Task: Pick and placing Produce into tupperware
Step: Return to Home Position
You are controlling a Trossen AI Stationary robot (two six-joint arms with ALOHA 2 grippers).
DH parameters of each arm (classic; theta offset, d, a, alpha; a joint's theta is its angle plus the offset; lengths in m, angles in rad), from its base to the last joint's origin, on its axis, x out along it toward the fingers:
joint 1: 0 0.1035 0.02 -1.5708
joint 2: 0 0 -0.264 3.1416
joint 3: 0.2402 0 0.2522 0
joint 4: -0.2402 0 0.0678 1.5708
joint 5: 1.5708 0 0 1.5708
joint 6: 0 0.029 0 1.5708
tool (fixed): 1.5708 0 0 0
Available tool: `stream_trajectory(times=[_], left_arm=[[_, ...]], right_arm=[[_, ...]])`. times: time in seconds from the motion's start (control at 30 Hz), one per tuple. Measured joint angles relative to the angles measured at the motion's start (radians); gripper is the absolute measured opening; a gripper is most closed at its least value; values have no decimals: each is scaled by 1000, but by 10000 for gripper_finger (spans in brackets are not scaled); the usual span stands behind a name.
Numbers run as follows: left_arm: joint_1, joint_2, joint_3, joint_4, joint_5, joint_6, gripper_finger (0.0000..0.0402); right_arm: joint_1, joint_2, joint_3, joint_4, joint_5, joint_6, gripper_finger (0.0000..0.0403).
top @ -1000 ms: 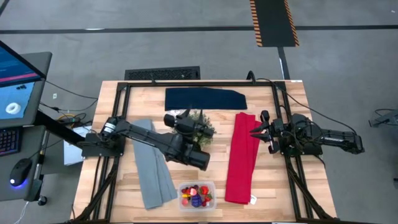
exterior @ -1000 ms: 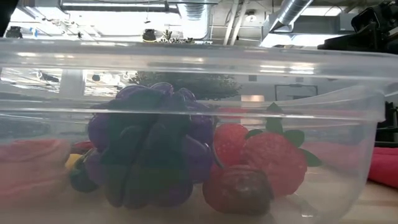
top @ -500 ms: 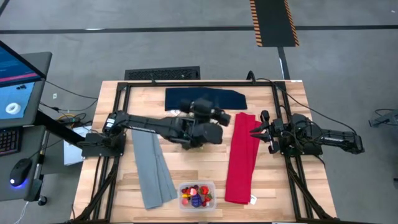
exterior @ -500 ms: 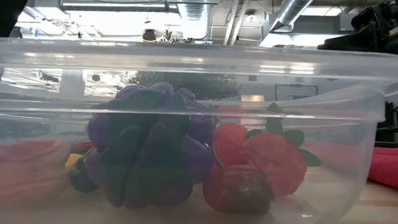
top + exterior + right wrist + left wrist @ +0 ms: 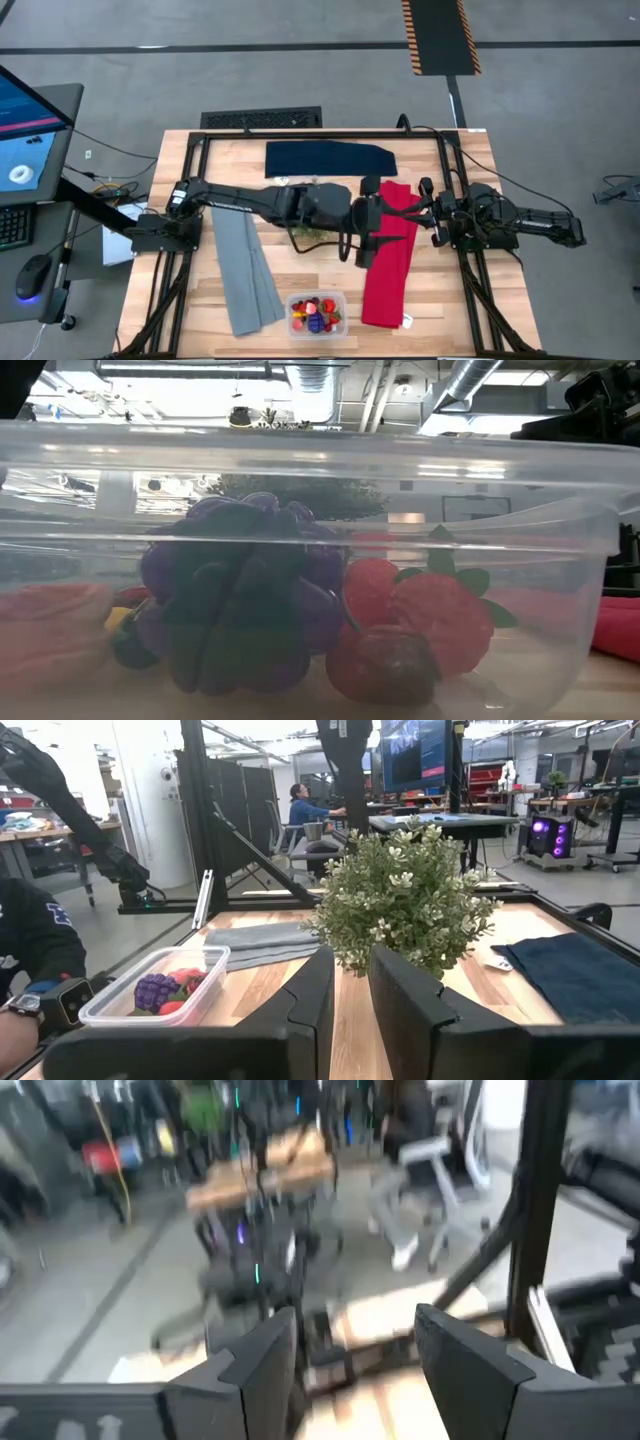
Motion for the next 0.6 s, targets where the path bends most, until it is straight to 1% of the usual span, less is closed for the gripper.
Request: stream_trajectory(times=[0.07, 0.13, 0.17, 0.2, 0.27, 0.33, 0.47, 0.5, 0.6], left_arm=[[1, 0, -6, -63, -4, -66, 197], [4, -1, -55, -17, 25, -105, 197], [5, 0, -87, 44, 70, -79, 197], [6, 2, -119, 107, 138, -38, 197], [6, 2, -196, 269, 313, 22, 197], [18, 0, -286, 447, 422, -19, 197], [71, 1, -452, 723, 582, -118, 197], [85, 1, -493, 787, 609, -150, 197], [119, -6, -617, 953, 642, -251, 197]], right_arm=[[0, 0, 0, 0, 0, 0, 92], [0, 0, 0, 0, 0, 0, 92], [0, 0, 0, 0, 0, 0, 92], [0, 0, 0, 0, 0, 0, 92], [0, 0, 0, 0, 0, 0, 92], [0, 0, 0, 0, 0, 0, 92], [0, 0, 0, 0, 0, 0, 92], [0, 0, 0, 0, 0, 0, 92], [0, 0, 0, 0, 0, 0, 92]])
